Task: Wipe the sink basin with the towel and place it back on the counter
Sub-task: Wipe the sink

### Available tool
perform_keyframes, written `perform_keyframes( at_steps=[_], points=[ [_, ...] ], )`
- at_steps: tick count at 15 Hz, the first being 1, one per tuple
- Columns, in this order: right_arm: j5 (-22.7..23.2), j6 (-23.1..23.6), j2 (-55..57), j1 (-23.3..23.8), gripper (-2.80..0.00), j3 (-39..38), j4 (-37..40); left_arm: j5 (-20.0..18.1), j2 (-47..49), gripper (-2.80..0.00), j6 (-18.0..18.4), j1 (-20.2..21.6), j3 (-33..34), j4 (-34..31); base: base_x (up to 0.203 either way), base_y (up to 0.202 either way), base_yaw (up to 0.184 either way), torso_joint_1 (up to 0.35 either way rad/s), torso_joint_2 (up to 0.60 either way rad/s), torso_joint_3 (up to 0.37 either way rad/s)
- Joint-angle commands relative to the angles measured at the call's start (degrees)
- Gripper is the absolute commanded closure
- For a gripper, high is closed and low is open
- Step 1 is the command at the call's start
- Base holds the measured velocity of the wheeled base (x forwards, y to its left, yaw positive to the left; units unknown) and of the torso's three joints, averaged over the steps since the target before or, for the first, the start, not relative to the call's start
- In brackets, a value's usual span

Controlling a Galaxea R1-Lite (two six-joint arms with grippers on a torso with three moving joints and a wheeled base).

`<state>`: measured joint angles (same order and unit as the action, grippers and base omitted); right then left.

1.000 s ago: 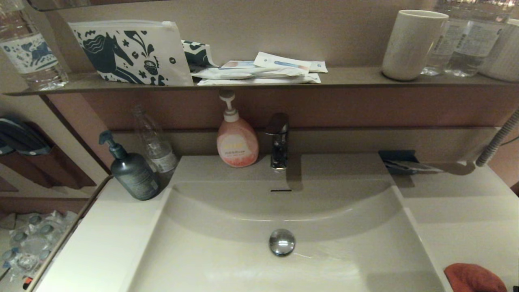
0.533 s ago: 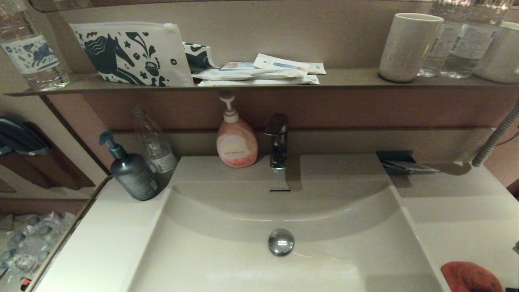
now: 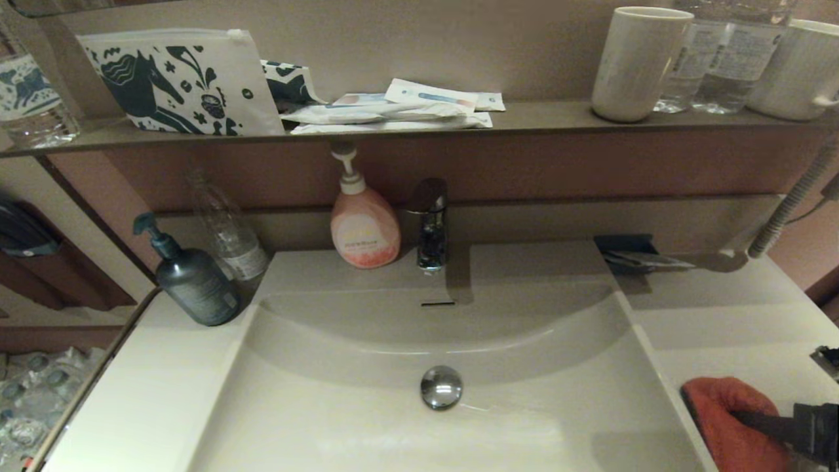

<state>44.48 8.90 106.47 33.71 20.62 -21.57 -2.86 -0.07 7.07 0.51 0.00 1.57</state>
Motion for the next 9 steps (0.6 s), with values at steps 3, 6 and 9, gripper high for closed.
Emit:
perform_keyframes(
  at_steps=[3, 6, 9],
  points=[
    [-5.6, -0.3, 0.1, 1.4, 0.0, 2.4, -0.8, 0.0, 0.1, 0.0, 0.0, 0.0, 0.0, 0.1, 0.0, 0.0, 0.0, 0.013, 0.0, -0.001],
    [-5.5, -8.0, -1.0, 2.3, 0.0, 7.4, -0.9, 0.0, 0.1, 0.0, 0.0, 0.0, 0.0, 0.0, 0.0, 0.0, 0.0, 0.0, 0.0, 0.0],
    [-5.9, -14.8, -0.8, 0.5, 0.0, 15.0, -0.8, 0.0, 0.1, 0.0, 0.0, 0.0, 0.0, 0.0, 0.0, 0.0, 0.0, 0.0, 0.0, 0.0]
  ],
)
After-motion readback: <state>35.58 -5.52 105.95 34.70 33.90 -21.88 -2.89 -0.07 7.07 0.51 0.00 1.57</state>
